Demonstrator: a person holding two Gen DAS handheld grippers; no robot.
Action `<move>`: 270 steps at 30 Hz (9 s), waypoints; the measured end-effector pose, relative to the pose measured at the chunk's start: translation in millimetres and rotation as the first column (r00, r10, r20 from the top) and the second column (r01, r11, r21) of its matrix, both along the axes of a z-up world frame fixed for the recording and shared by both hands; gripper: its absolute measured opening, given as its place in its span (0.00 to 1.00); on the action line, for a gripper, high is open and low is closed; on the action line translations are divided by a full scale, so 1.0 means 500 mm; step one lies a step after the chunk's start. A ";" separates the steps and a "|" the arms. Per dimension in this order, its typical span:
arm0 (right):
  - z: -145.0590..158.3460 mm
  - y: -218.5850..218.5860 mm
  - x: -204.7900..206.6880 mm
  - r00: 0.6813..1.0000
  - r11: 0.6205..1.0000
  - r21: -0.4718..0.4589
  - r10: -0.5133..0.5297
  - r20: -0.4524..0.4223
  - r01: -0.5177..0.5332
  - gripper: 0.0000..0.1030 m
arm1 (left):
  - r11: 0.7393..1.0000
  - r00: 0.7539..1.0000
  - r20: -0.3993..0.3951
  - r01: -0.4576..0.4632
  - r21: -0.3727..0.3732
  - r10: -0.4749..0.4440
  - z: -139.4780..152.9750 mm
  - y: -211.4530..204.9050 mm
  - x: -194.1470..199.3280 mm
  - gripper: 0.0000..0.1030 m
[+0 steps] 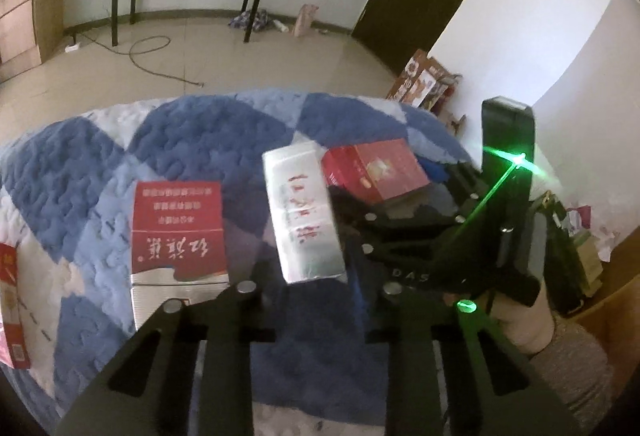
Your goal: Organize rigid objects
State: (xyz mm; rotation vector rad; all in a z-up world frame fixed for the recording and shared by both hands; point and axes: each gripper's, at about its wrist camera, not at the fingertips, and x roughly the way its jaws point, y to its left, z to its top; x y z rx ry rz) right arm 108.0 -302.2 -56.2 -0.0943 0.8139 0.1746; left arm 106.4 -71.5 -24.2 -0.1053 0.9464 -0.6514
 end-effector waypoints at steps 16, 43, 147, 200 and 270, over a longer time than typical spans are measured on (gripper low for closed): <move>0.192 0.283 -0.170 0.875 0.890 0.055 0.430 0.222 -0.452 0.93 | 0.866 0.854 0.342 -0.469 0.175 0.393 0.210 0.573 -0.411 0.23; 0.081 0.913 -0.302 0.477 0.477 -0.125 0.878 0.032 -0.870 1.00 | 0.616 0.598 0.214 -0.788 -0.018 0.772 0.073 0.893 -0.408 1.00; -0.105 0.827 -0.222 0.582 0.572 -0.116 0.809 -0.082 -0.812 1.00 | 0.452 0.510 0.126 -0.833 0.319 0.851 -0.149 0.607 -0.438 1.00; -0.082 0.782 -0.227 0.577 0.571 -0.085 0.812 -0.094 -0.817 1.00 | 0.463 0.516 0.110 -0.829 0.312 0.849 -0.152 0.611 -0.460 1.00; -0.082 0.781 -0.227 0.576 0.570 -0.085 0.812 -0.094 -0.817 1.00 | 0.463 0.516 0.111 -0.830 0.312 0.849 -0.153 0.611 -0.459 1.00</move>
